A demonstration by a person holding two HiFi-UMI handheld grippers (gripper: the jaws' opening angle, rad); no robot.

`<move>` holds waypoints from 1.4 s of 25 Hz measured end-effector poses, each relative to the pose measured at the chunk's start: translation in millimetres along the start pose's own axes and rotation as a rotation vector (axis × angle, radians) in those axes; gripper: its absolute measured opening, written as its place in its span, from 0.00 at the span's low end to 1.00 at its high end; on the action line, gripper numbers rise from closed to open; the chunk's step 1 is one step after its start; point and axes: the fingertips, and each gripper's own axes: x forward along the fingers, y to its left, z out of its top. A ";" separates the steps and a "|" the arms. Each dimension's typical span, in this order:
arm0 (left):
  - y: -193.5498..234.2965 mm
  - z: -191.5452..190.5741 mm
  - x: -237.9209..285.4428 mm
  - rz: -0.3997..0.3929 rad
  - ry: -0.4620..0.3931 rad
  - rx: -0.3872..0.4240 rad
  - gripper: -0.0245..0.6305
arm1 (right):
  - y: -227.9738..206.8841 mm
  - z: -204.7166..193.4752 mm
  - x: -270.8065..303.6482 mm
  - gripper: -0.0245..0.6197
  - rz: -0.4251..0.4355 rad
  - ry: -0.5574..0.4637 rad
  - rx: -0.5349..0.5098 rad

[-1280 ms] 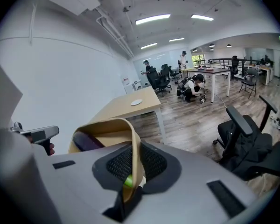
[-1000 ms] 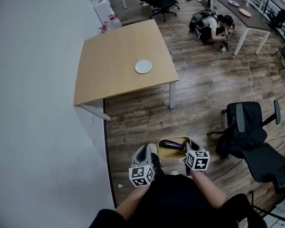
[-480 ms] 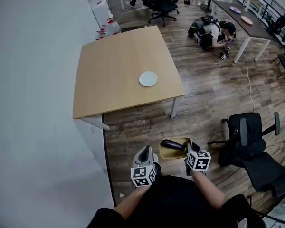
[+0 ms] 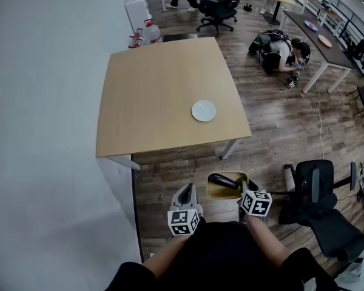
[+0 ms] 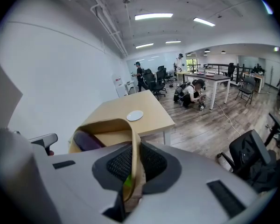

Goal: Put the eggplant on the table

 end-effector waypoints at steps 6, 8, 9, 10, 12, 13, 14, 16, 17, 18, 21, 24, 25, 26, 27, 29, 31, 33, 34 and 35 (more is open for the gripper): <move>43.0 15.6 12.8 0.015 -0.022 -0.018 0.07 | 30.7 23.1 30.5 0.16 0.008 -0.008 -0.013; 52.7 19.1 14.1 0.021 -0.029 -0.038 0.07 | 38.6 27.1 37.2 0.16 0.013 -0.009 -0.007; 56.3 20.4 15.1 0.022 -0.032 -0.051 0.07 | 41.4 28.9 39.8 0.16 0.014 -0.010 -0.005; 59.0 21.6 16.4 0.022 -0.035 -0.062 0.07 | 43.3 30.7 42.3 0.16 0.015 -0.012 -0.005; 63.2 23.8 20.2 0.023 -0.042 -0.065 0.07 | 45.3 33.8 47.4 0.16 0.015 -0.016 -0.006; 65.9 24.2 22.7 0.023 -0.043 -0.057 0.07 | 46.3 35.0 50.5 0.16 0.015 -0.017 -0.006; 69.3 24.0 25.4 0.024 -0.042 -0.045 0.07 | 47.7 35.9 53.9 0.16 0.016 -0.016 -0.005; 77.4 22.1 31.1 0.030 -0.035 -0.030 0.07 | 51.5 39.1 60.9 0.16 0.020 -0.015 0.002; 81.0 21.2 33.9 0.033 -0.029 -0.033 0.07 | 53.4 42.1 63.9 0.16 0.023 -0.017 0.009; 83.7 20.5 36.1 0.037 -0.025 -0.036 0.07 | 54.8 45.5 66.4 0.16 0.027 -0.021 0.016; 87.0 20.4 41.2 0.044 -0.022 -0.027 0.07 | 55.8 54.8 72.5 0.16 0.036 -0.034 0.026; 93.2 24.0 51.7 0.050 -0.024 -0.018 0.07 | 53.1 62.9 85.1 0.16 0.039 -0.043 0.027; 95.0 26.4 56.3 0.053 -0.024 -0.014 0.07 | 50.7 64.9 90.1 0.16 0.040 -0.043 0.034; 95.9 29.1 61.2 0.056 -0.025 -0.008 0.07 | 47.3 66.8 94.6 0.16 0.040 -0.041 0.042; 96.1 32.6 66.8 0.058 -0.025 -0.003 0.07 | 43.5 69.2 99.0 0.16 0.039 -0.038 0.049; 95.9 41.8 81.8 0.061 -0.023 0.002 0.07 | 35.4 77.4 109.3 0.16 0.034 -0.028 0.055; 95.6 51.7 100.3 0.059 -0.021 0.006 0.07 | 26.7 88.8 121.4 0.16 0.023 -0.020 0.056; 96.0 61.0 121.3 0.054 -0.019 0.012 0.07 | 17.7 103.4 135.3 0.16 0.010 -0.016 0.052; 96.7 65.8 133.0 0.051 -0.017 0.014 0.07 | 13.5 112.0 143.4 0.16 0.005 -0.015 0.050; 97.5 70.2 145.4 0.048 -0.014 0.015 0.07 | 9.2 120.5 152.5 0.16 0.002 -0.013 0.049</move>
